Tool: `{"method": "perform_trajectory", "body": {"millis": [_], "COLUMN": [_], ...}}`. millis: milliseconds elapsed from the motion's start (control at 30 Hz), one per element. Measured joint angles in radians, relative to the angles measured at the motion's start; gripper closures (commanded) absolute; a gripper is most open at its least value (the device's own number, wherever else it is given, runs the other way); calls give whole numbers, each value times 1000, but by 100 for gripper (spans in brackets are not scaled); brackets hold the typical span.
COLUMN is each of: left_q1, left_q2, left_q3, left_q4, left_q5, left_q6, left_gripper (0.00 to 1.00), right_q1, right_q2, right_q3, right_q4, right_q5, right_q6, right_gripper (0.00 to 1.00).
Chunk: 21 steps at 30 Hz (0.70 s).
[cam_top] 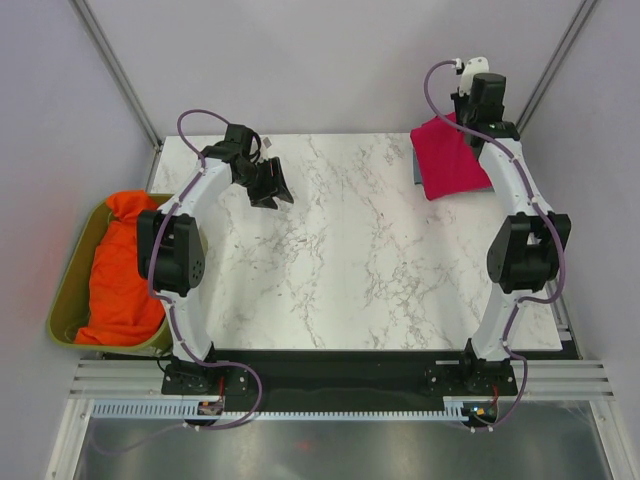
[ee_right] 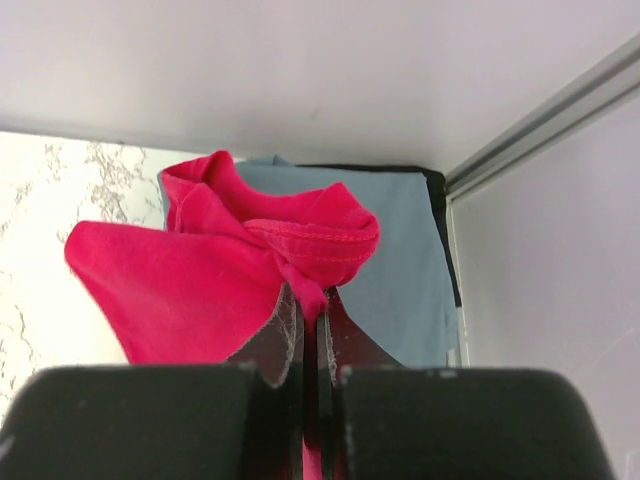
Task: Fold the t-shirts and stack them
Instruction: Neatly place the folded tshirt to the corner
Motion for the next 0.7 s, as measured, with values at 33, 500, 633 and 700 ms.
{"method": "perform_trajectory", "body": {"millis": [33,500,633,700], "left_q1": [0,0,0,0], "left_q2": [0,0,0,0], "left_q3": [0,0,0,0], "left_q4": [0,3,4,4], "left_q5": [1,32,36,47], "left_q6": [0,-1,-1,-1], "left_gripper": [41,41,41,41], "right_q1": [-2,-79,-121,-145], "right_q2": [9,129,190,230], "right_q3": [12,115,204,239], "right_q4": [3,25,46,80], "right_q5": [-6,-76,-121,-144], "right_q6": [-2,19,59,77], "right_gripper": [100,100,100,100]}}
